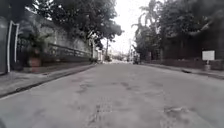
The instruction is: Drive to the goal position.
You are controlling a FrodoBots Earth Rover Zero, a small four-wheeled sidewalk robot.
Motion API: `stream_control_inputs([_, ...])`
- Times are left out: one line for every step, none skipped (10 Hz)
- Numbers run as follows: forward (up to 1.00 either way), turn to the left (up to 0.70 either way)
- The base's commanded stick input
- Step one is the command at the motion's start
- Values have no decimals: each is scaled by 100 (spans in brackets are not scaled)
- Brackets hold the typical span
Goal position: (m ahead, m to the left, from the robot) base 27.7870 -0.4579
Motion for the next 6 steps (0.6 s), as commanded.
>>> stream_control_inputs([100,1])
stream_control_inputs([100,1])
stream_control_inputs([100,1])
stream_control_inputs([100,1])
stream_control_inputs([100,1])
stream_control_inputs([100,1])
